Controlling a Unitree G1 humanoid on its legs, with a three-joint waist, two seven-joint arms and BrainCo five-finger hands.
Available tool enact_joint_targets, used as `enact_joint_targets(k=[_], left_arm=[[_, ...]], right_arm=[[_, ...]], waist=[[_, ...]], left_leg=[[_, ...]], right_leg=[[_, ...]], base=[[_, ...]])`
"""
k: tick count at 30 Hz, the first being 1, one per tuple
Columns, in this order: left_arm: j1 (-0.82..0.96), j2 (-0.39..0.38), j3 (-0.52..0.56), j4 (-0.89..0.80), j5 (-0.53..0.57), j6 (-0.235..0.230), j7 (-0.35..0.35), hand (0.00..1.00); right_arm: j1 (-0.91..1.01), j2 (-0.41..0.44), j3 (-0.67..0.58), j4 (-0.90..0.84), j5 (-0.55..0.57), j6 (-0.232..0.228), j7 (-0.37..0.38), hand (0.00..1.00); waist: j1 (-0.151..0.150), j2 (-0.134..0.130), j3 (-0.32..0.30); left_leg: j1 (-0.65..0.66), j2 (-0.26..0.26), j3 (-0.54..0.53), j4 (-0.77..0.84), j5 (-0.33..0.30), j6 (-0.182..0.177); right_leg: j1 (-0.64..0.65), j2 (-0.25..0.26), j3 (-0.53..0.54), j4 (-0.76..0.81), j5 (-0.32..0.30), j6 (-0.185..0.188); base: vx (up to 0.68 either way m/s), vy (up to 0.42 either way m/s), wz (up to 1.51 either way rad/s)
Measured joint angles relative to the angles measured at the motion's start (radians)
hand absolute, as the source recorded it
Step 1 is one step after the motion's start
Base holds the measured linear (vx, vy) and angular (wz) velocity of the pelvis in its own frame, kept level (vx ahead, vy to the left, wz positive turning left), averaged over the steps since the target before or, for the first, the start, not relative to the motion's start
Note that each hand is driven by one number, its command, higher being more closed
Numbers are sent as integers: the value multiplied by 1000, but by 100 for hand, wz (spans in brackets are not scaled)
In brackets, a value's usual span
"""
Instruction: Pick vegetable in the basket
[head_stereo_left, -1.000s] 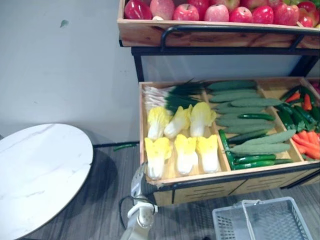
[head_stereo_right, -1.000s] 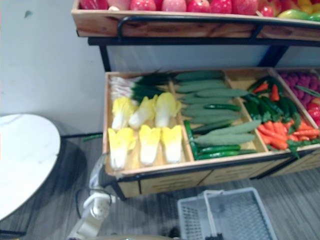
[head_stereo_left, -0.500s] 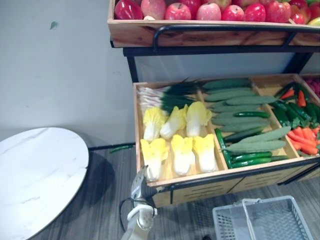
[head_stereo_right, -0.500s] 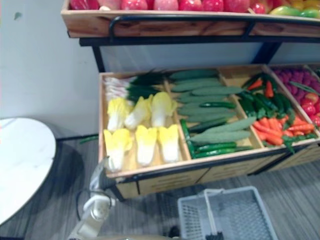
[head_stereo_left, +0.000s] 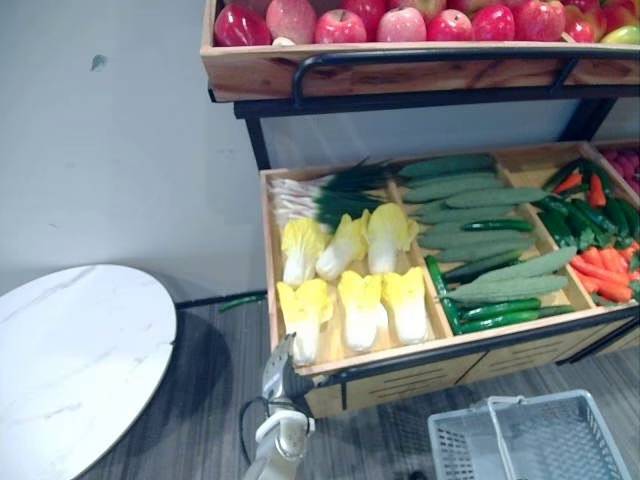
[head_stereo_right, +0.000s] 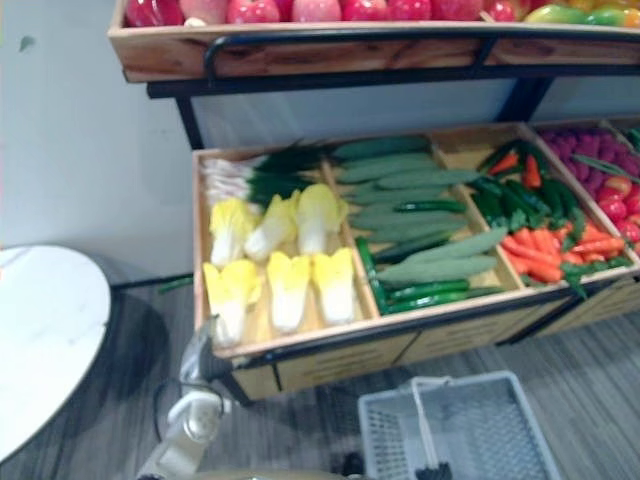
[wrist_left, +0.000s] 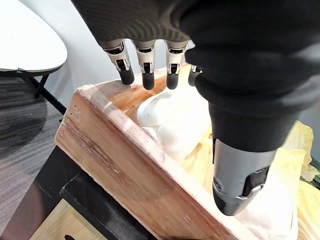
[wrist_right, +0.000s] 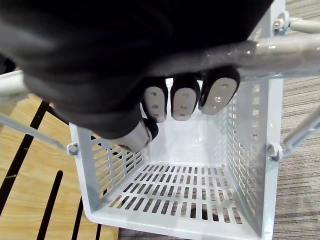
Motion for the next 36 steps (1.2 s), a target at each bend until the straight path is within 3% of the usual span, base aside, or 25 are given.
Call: enact_joint_targets(k=[16,23,27,28,29,36], left_arm=[[-76,-1,-1,41,0,35,34,0],[-173,-2,3,172,-1,45,93,0],[-228,-6,3,277,-2,44,141,0],[-279,-9,12,380,-29,43,170,0],[-303,-10,13,415,-53,43,173,0],[-345,-9,9,471,-149,26,182,0]], right_arm=[[-8,-7,0,6,0,0,-1,100],[-14,-26,36,6,0,0,-1,100],[-23,-43,55,7,0,0,-1,100],[-25,-56,68,6,0,0,-10,100],[-25,-53,69,7,0,0,-14,100],[-21,-51,70,11,4,0,-17,100]], waist=[[-4,3,2],[-8,11,3],[-25,17,10],[-28,33,16],[-28,33,17],[-31,35,19]], left_leg=[[-3,-1,2,0,0,0],[-2,-1,4,0,0,0],[0,-1,9,0,-6,-8],[0,6,32,15,-17,-12],[0,12,33,19,-20,-14],[4,28,38,21,-30,-22]], right_leg=[[-12,0,2,0,3,-5],[-13,0,4,0,0,0],[-15,1,13,0,0,1],[-17,7,35,0,-1,0],[-18,12,41,-1,-2,-1],[-17,30,48,0,-4,-3]], base=[[0,0,0],[0,0,0],[-7,-3,-9],[-31,-26,-32],[-31,-26,-31],[27,-16,-4]])
